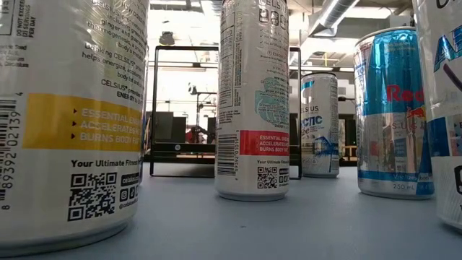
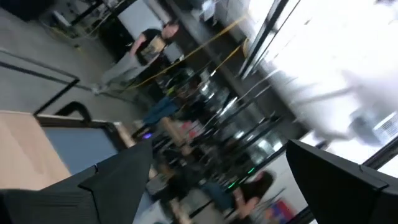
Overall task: Place canned beverage on shelf
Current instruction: Put the top white-blue soda can on the shelf
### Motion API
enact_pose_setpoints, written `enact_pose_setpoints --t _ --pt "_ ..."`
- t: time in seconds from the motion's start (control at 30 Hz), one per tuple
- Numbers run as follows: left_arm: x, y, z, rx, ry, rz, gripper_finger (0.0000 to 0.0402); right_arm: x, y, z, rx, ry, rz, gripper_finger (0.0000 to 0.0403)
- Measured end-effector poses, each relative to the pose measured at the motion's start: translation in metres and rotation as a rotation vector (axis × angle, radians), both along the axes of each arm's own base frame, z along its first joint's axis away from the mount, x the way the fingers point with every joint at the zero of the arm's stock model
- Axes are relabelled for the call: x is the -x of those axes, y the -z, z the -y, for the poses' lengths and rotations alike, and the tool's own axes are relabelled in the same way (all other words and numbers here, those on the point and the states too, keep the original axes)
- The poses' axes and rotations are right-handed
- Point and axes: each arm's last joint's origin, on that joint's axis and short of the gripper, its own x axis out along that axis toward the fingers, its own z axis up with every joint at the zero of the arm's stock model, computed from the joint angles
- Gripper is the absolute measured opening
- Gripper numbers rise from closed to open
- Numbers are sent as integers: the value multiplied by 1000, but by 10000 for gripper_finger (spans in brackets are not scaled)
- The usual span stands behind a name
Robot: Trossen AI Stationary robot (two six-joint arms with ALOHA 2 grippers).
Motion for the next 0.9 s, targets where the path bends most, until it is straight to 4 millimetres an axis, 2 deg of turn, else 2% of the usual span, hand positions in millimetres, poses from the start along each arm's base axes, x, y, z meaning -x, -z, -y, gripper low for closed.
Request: enact_pose_setpoints --t 0.13,0.27,0.4,0.53,0.73,0.9 --pt "-14 -31 0 -36 -4 -162 359 2 -8 0 -22 -5 35 338" --pt "-27 -56 0 -38 0 -303 359 3 -25 -1 8 0 -55 338" --pt "-35 -75 -1 -56 -1 -383 359 1 -57 -1 57 6 -135 338" --pt "-38 -89 -1 -83 -4 -415 359 -8 -99 0 40 -29 -238 338" --pt "-37 -96 -1 -82 -14 -405 359 -38 -154 -1 43 -92 -561 338" --pt "-37 -96 -1 -77 -17 -408 359 -74 -178 -5 37 -154 -806 338"
